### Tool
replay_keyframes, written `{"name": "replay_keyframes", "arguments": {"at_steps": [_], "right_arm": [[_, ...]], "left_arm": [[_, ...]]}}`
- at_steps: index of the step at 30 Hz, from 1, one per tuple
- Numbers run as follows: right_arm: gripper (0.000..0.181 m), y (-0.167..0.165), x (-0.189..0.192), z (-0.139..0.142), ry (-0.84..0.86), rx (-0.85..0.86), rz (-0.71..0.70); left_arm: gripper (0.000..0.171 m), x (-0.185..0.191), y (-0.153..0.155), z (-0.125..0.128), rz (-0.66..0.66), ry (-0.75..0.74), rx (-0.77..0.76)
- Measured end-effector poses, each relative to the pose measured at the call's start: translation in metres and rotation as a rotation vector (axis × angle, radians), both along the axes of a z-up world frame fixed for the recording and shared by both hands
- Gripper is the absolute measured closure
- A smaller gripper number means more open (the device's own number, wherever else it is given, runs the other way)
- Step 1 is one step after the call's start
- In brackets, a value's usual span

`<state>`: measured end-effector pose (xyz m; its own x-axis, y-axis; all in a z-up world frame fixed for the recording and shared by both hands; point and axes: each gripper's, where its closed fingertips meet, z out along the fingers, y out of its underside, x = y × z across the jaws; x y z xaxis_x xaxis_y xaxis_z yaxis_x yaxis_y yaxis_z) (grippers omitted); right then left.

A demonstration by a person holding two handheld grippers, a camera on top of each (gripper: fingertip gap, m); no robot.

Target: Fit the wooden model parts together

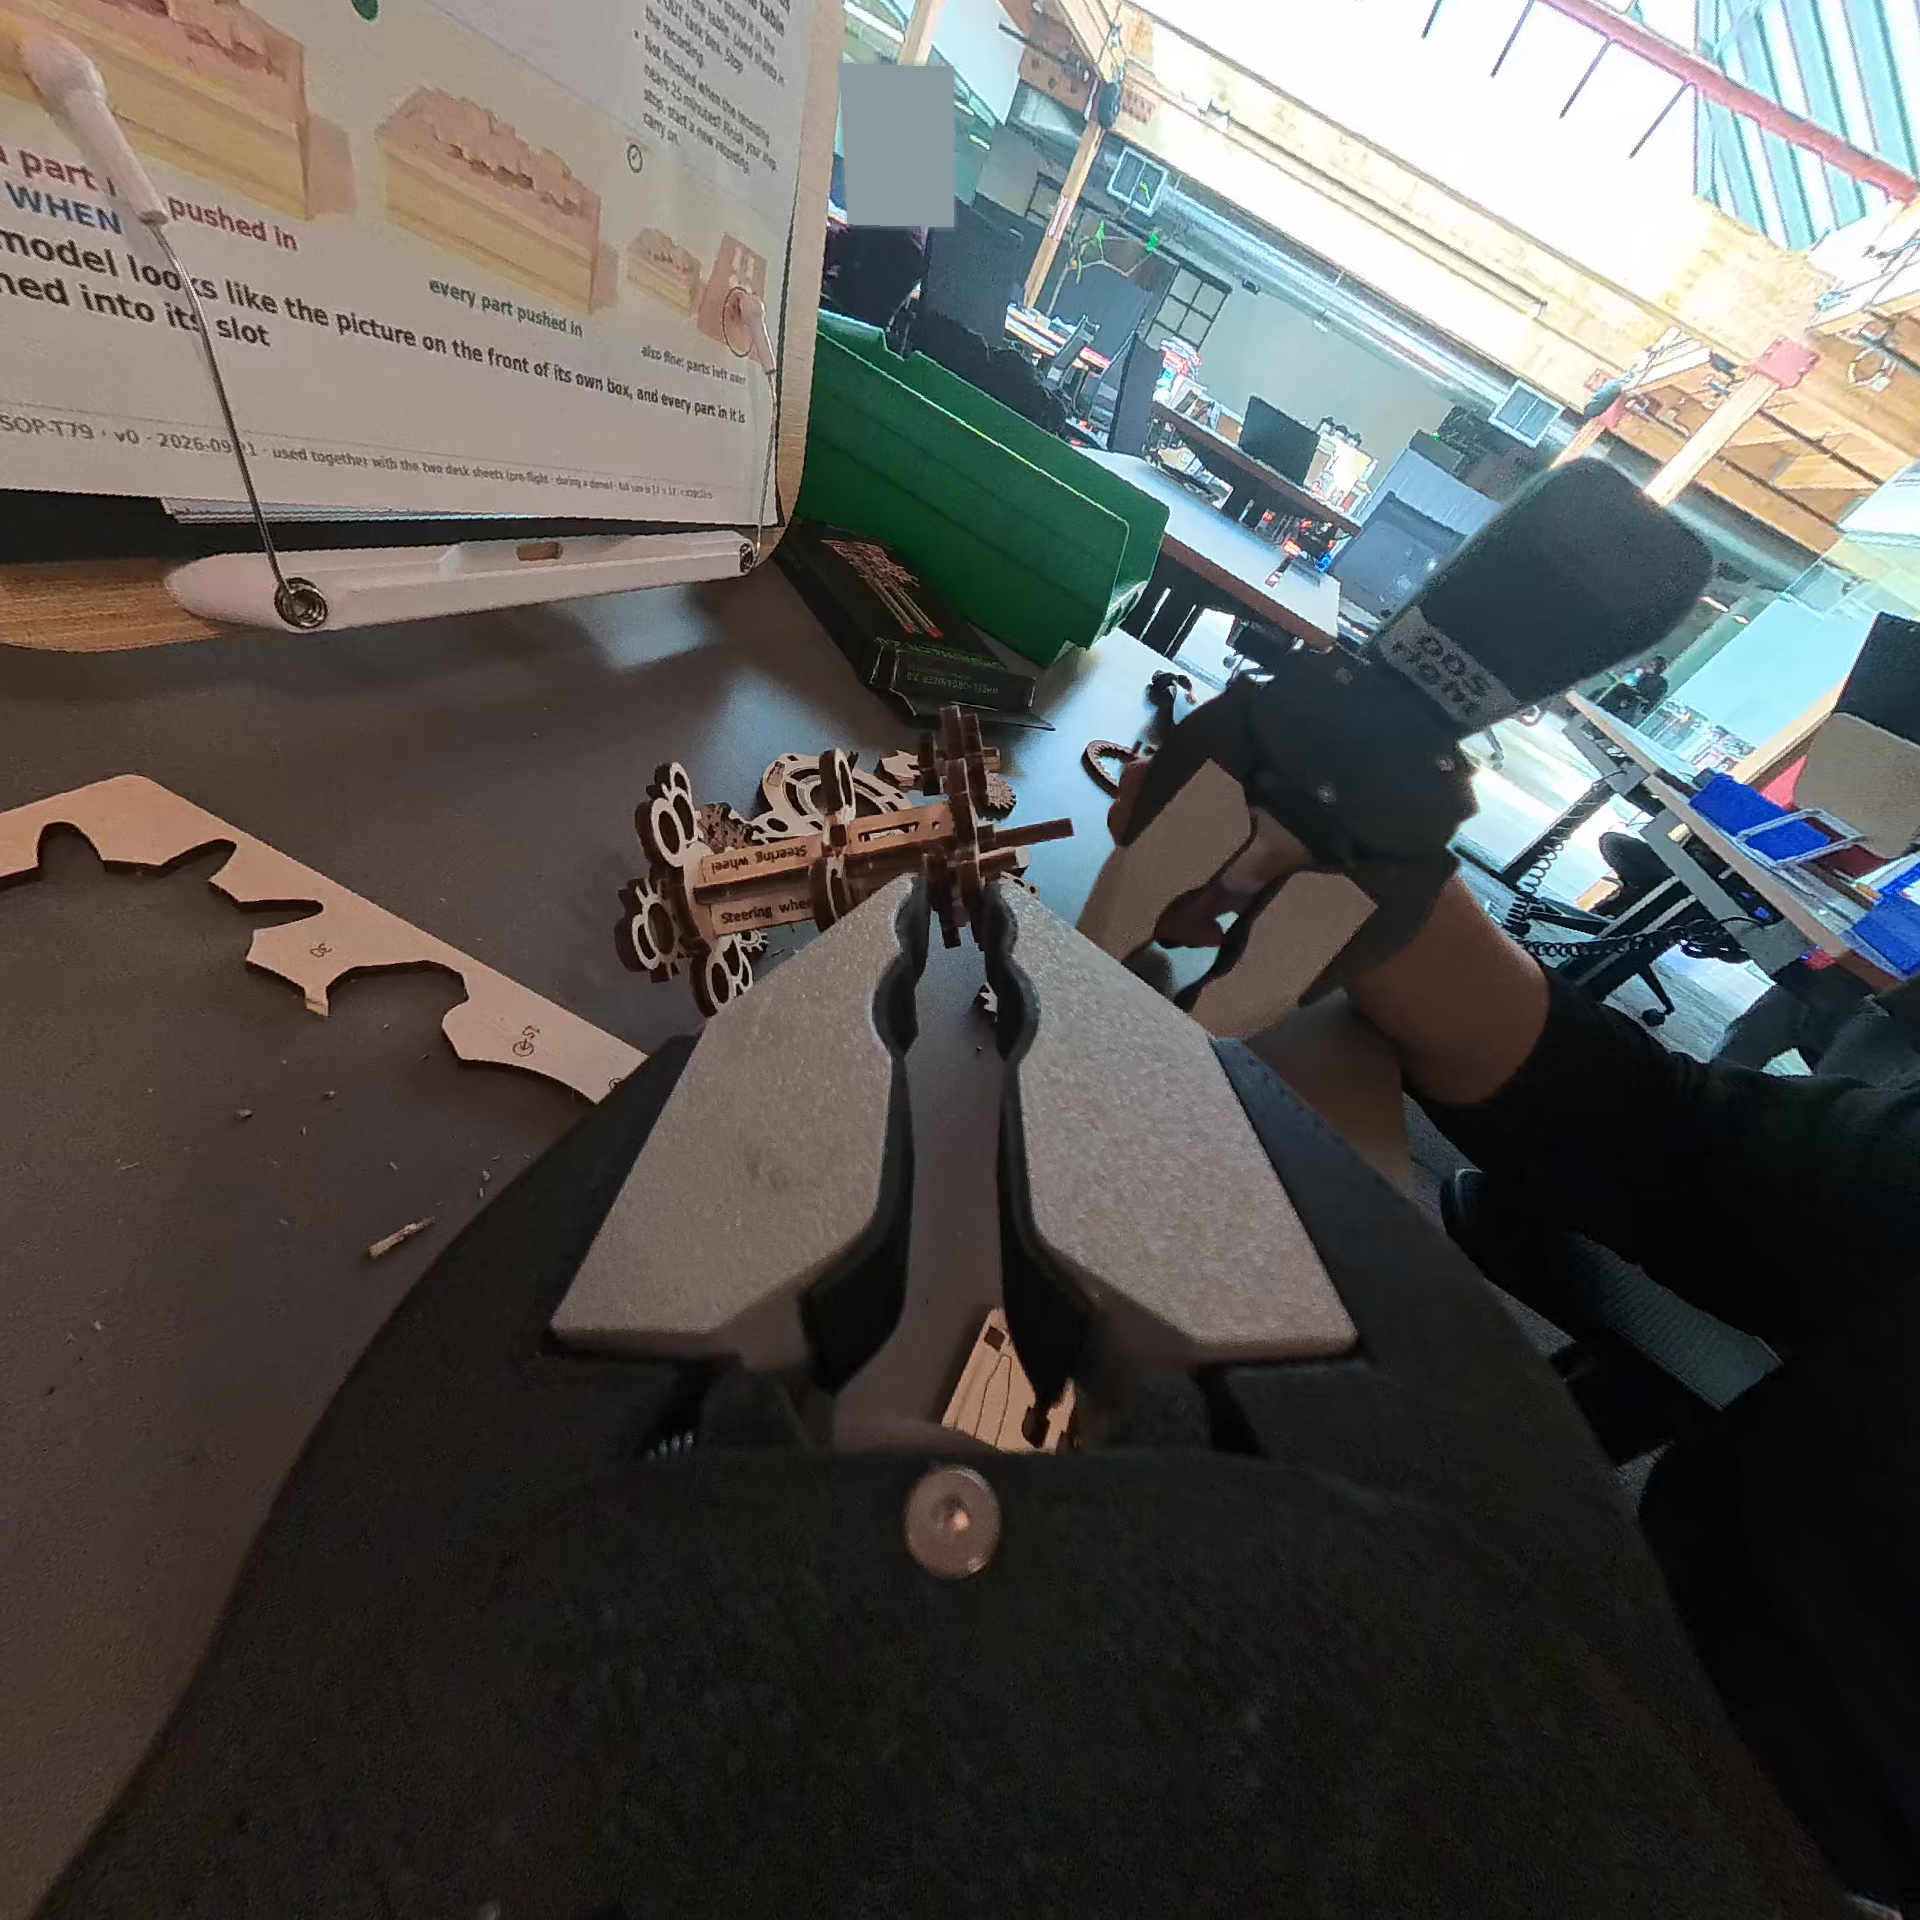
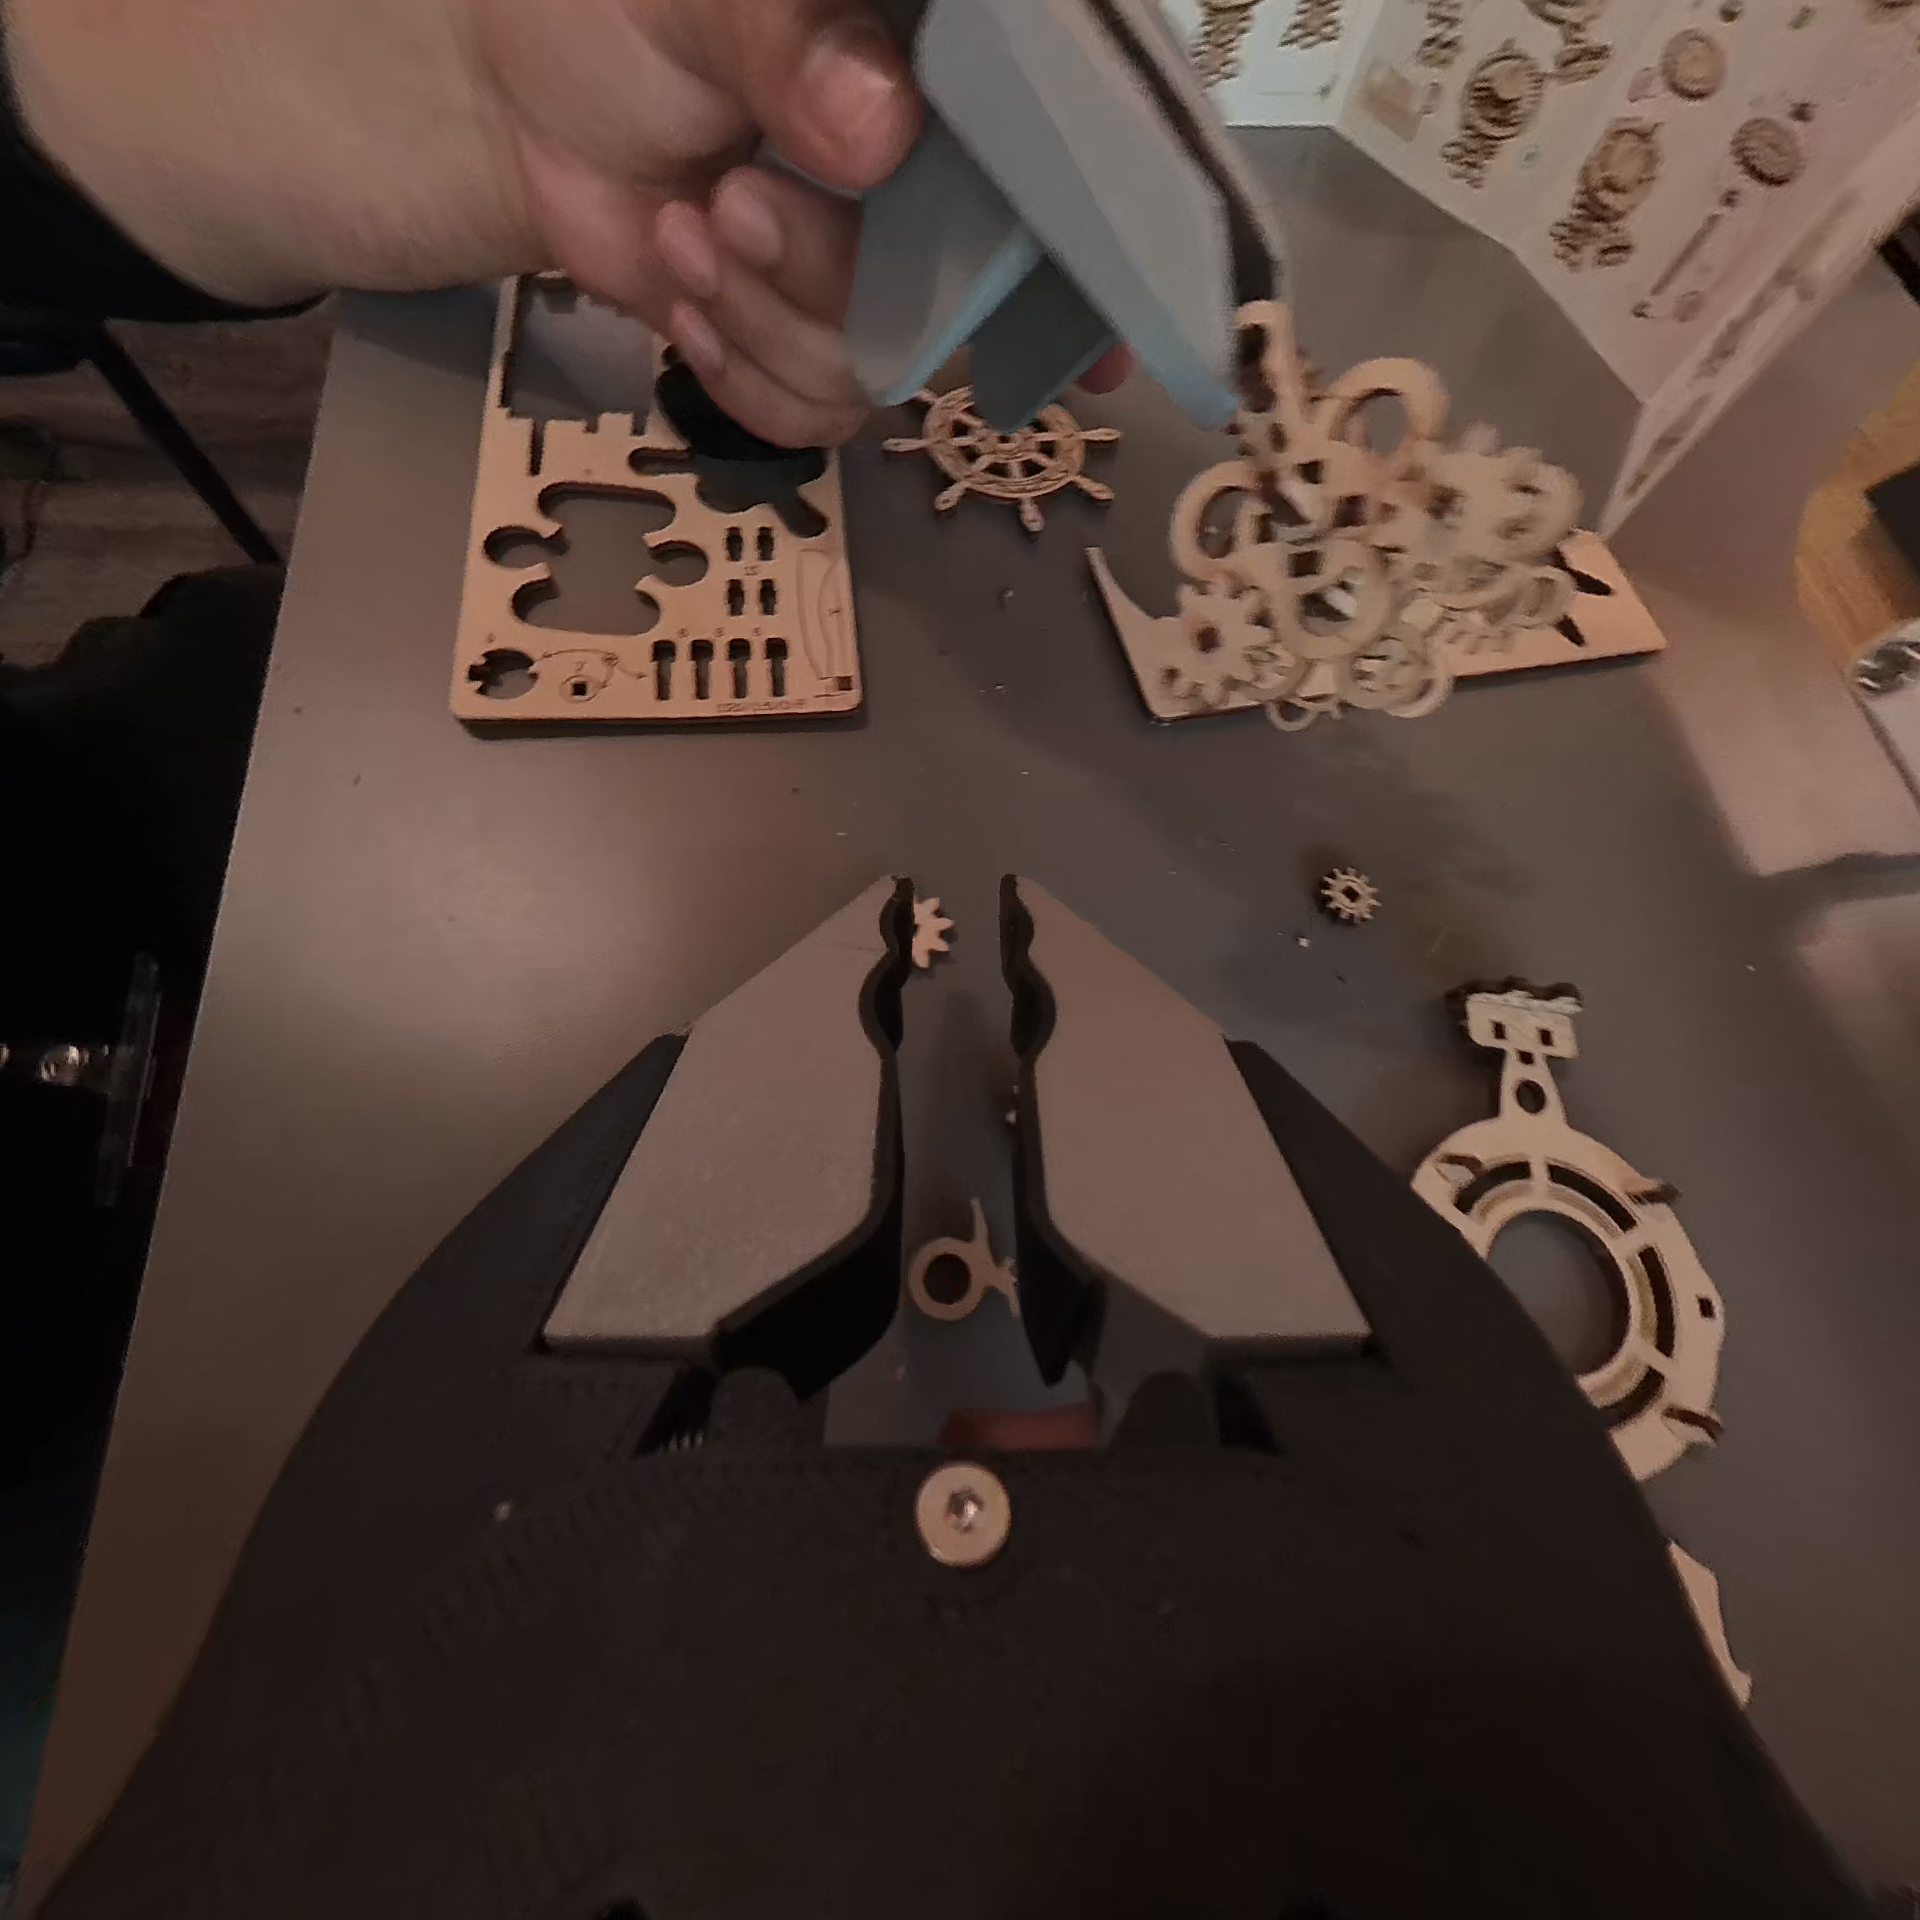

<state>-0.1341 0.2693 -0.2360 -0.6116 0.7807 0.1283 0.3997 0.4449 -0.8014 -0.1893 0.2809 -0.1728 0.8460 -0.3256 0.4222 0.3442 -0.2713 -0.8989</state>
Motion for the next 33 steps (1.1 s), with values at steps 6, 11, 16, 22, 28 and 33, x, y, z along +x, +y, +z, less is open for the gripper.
{"name": "replay_keyframes", "arguments": {"at_steps": [6, 11, 16, 22, 28, 33], "right_arm": [[0.166, -0.005, 0.004, -0.015, -0.048, 0.071, 0.032], [0.164, -0.004, 0.004, -0.021, -0.065, 0.102, 0.028], [0.164, -0.005, 0.003, -0.022, -0.067, 0.11, 0.028], [0.169, -0.005, 0.003, -0.023, -0.07, 0.108, 0.026], [0.17, -0.004, 0.001, -0.022, -0.053, 0.131, 0.016], [0.172, -0.002, -0.003, -0.015, 0.0, 0.148, 0.007]], "left_arm": [[0.164, 0.0, 0.0, 0.0, -0.001, 0.003, -0.001], [0.164, 0.001, 0.0, -0.001, -0.003, 0.003, -0.003], [0.164, 0.001, 0.0, -0.001, -0.003, 0.001, -0.003], [0.164, 0.001, 0.0, -0.001, -0.006, -0.001, -0.005], [0.164, 0.001, 0.0, -0.001, -0.005, -0.005, -0.003], [0.164, 0.001, 0.0, 0.0, -0.007, -0.006, -0.003]]}}
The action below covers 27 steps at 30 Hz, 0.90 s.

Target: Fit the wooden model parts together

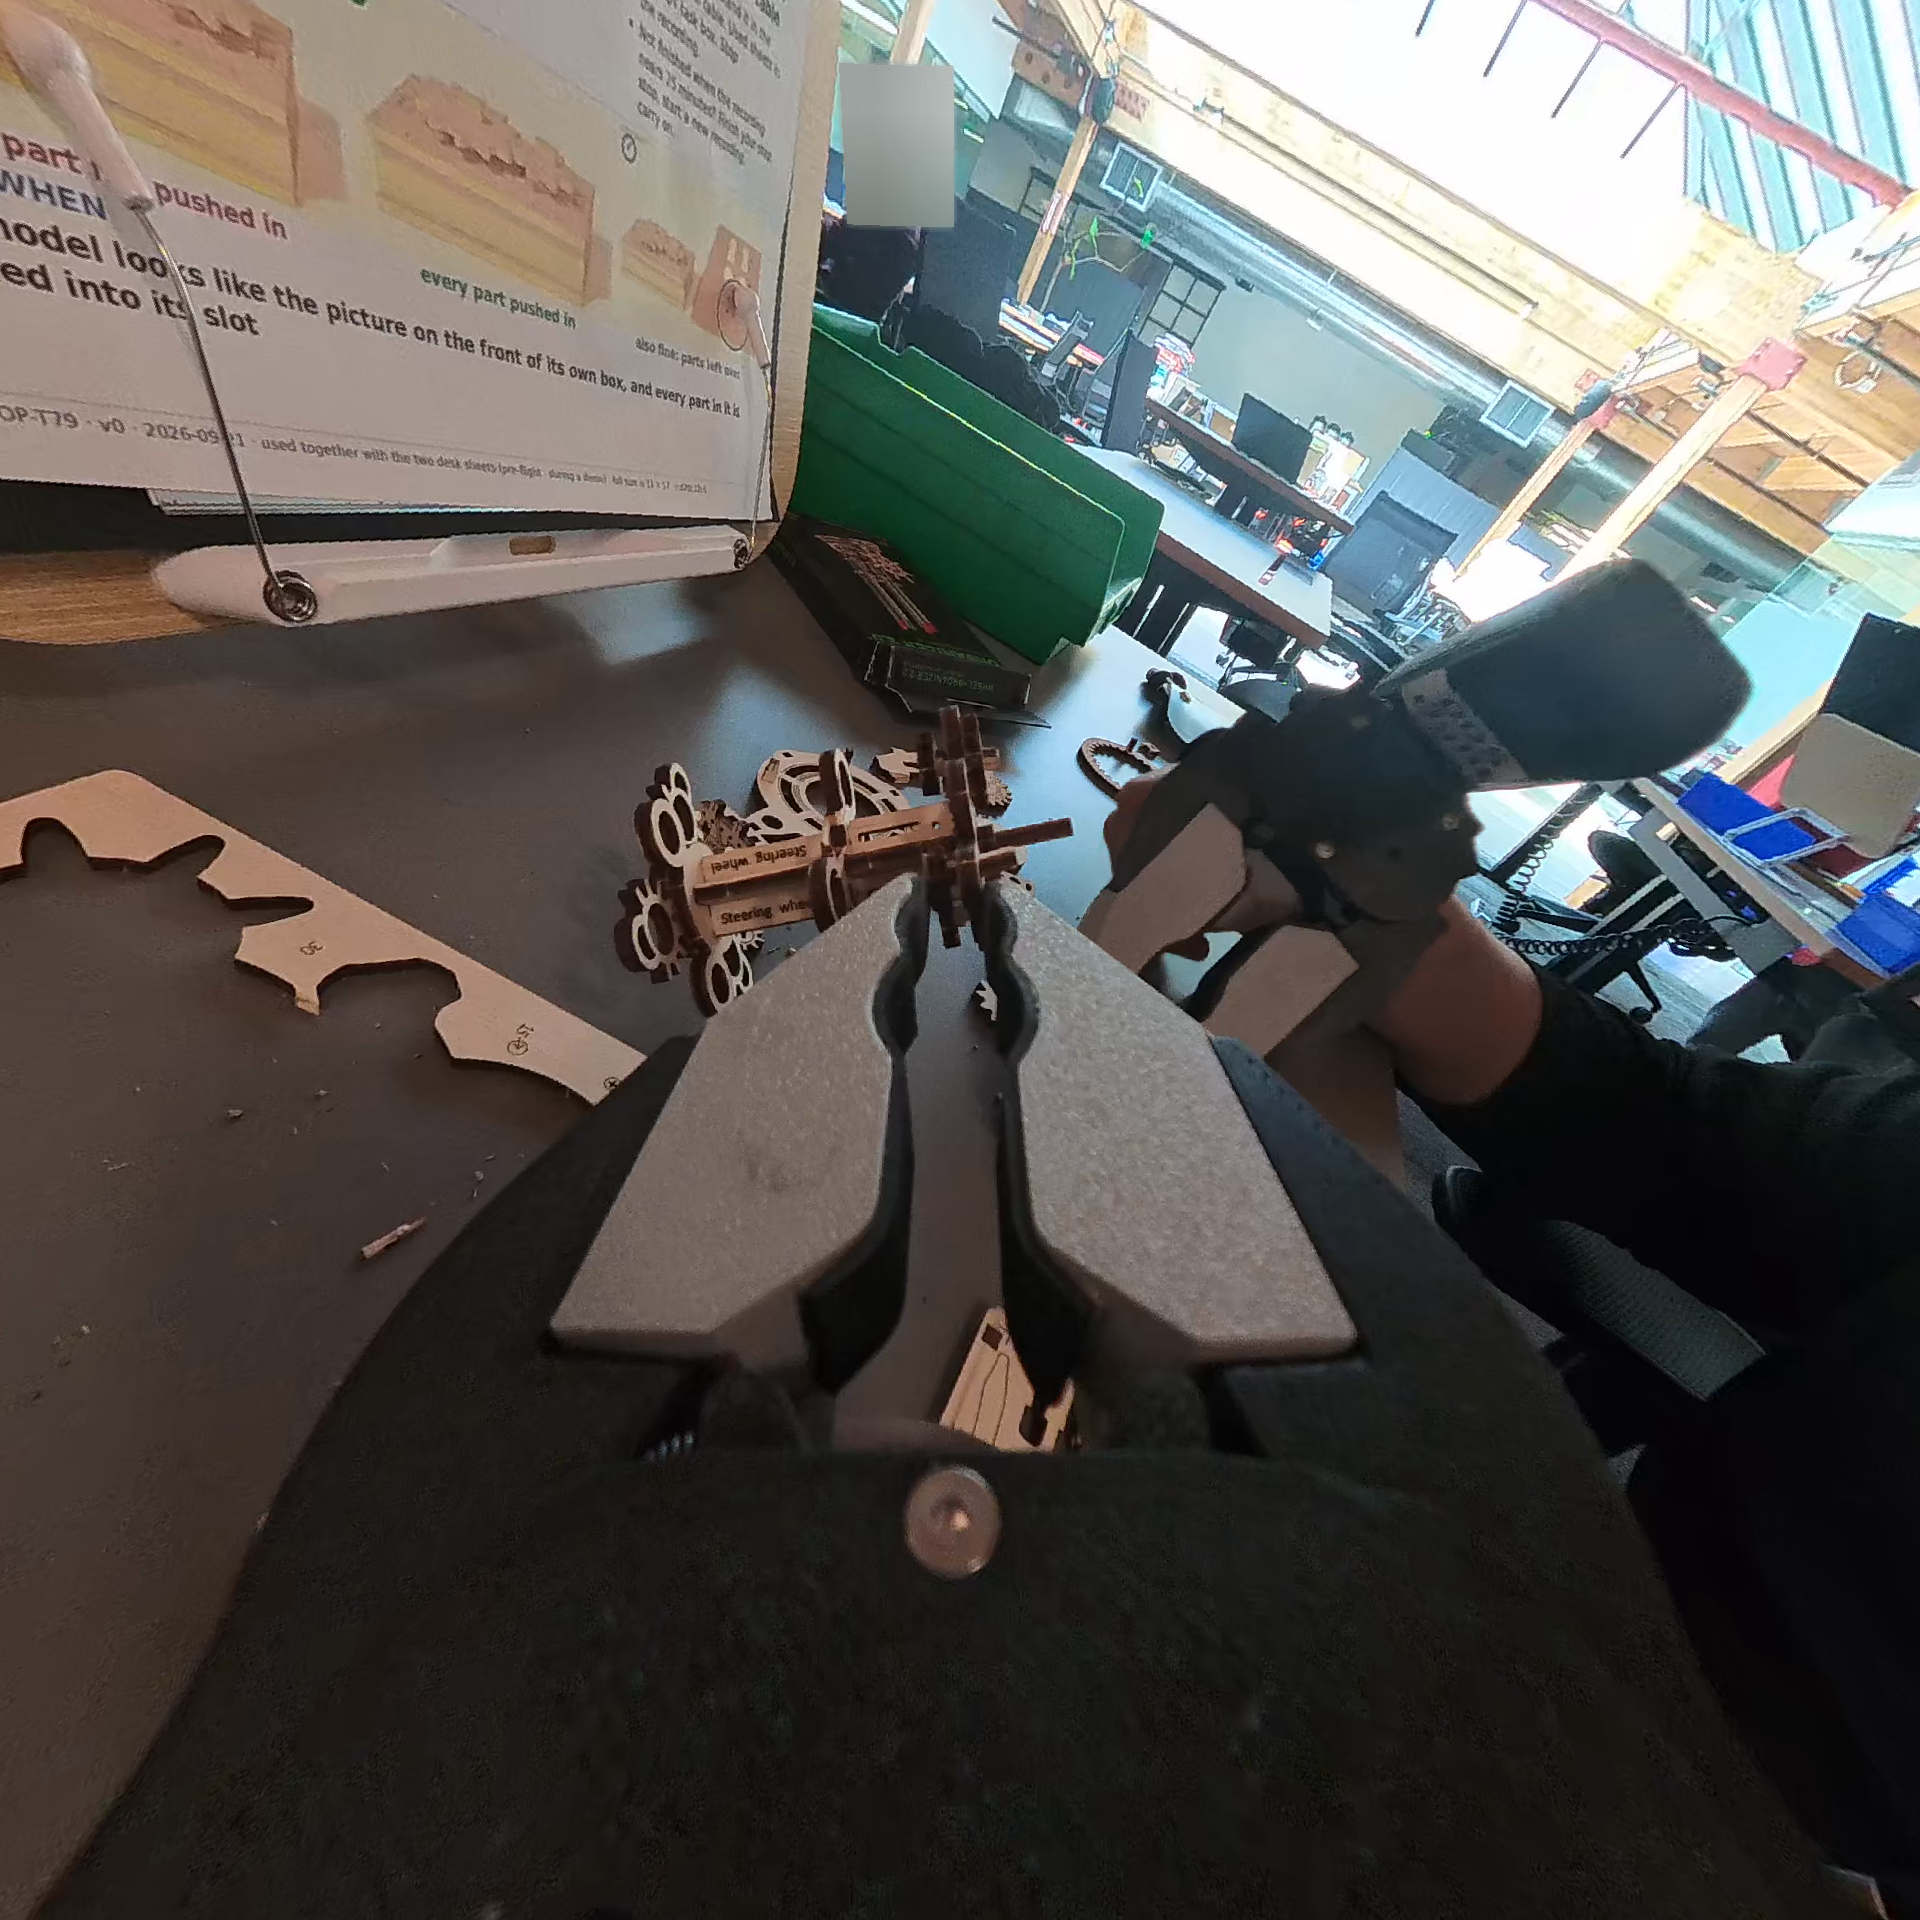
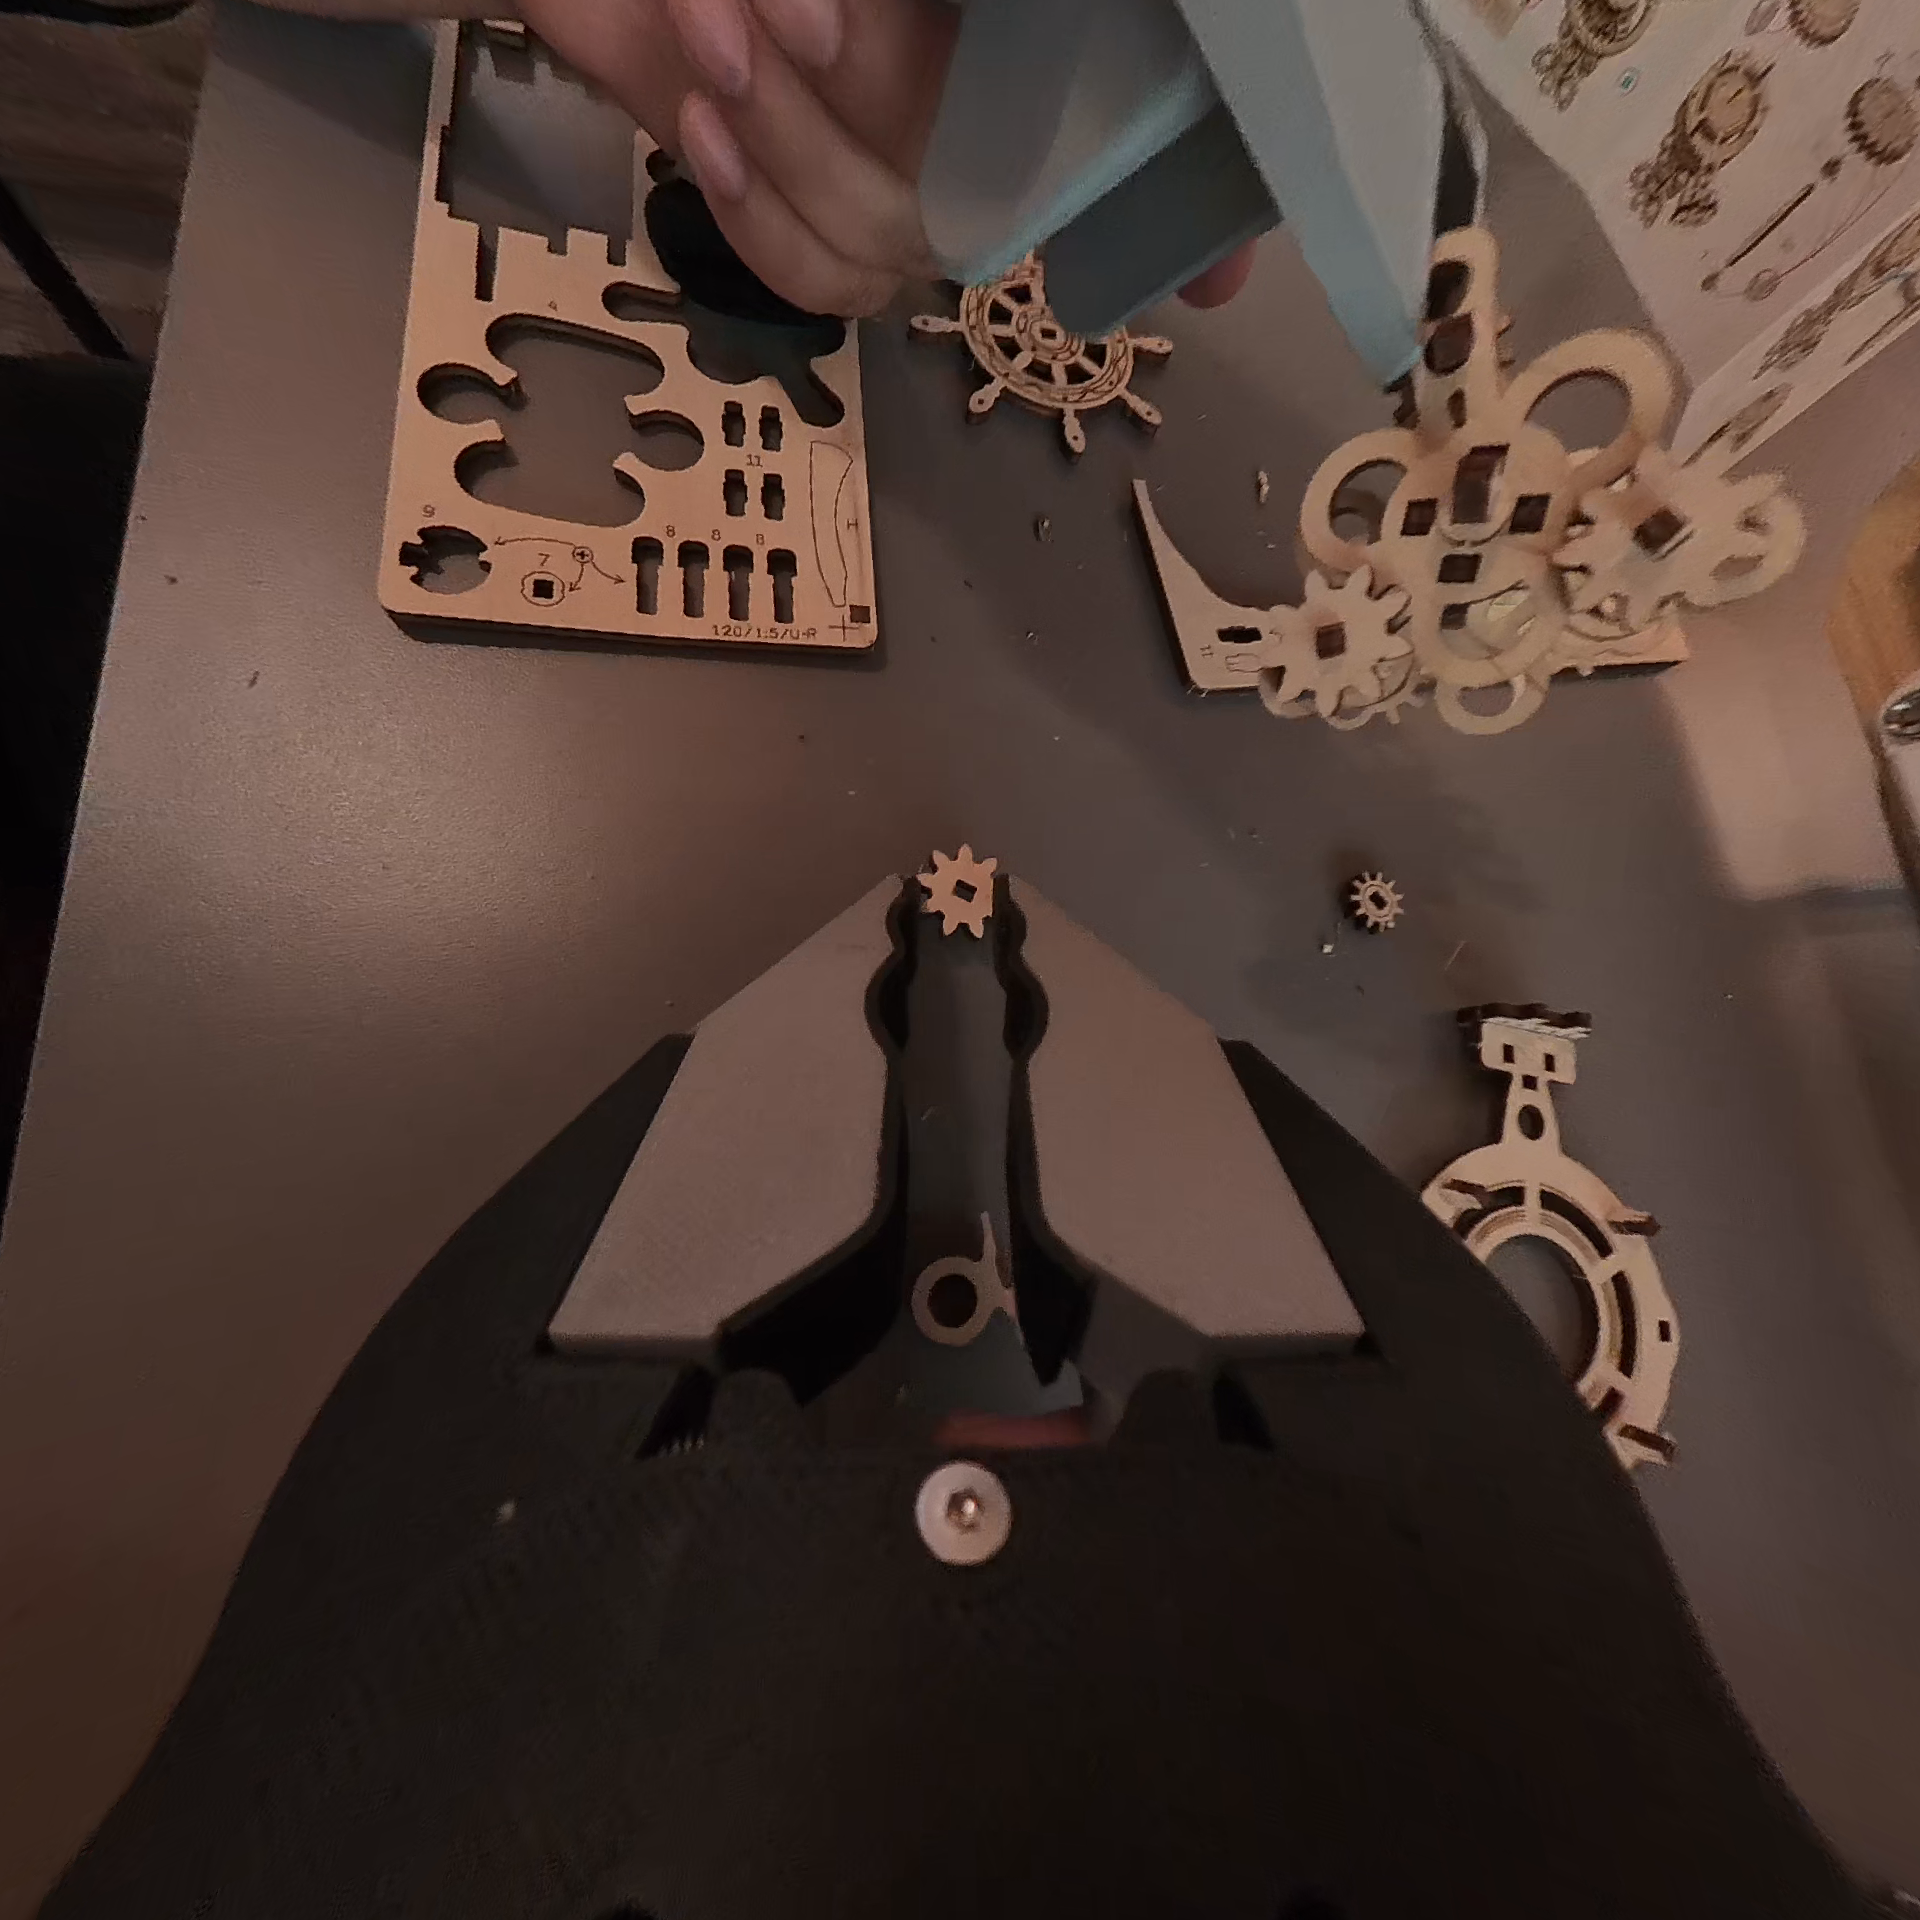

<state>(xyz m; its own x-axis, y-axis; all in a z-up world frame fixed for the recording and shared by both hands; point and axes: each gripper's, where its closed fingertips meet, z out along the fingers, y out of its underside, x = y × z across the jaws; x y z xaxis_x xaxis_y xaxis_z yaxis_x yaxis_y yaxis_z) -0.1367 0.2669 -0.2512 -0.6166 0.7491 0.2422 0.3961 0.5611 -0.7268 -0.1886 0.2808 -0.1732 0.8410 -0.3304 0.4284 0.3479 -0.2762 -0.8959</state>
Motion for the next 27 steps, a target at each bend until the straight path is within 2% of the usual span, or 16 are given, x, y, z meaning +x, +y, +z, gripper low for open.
{"name": "replay_keyframes", "arguments": {"at_steps": [15, 20, 27], "right_arm": [[0.172, 0.0, -0.004, 0.048, 0.216, -0.1, -0.002], [0.171, -0.002, -0.004, 0.04, 0.187, -0.077, 0.008], [0.171, -0.008, 0.003, 0.01, 0.044, -0.031, 0.051]], "left_arm": [[0.164, 0.0, 0.0, 0.001, -0.001, -0.01, 0.004], [0.164, 0.0, 0.0, 0.001, 0.0, -0.012, 0.002], [0.164, 0.0, 0.0, 0.001, -0.002, -0.012, 0.003]]}}
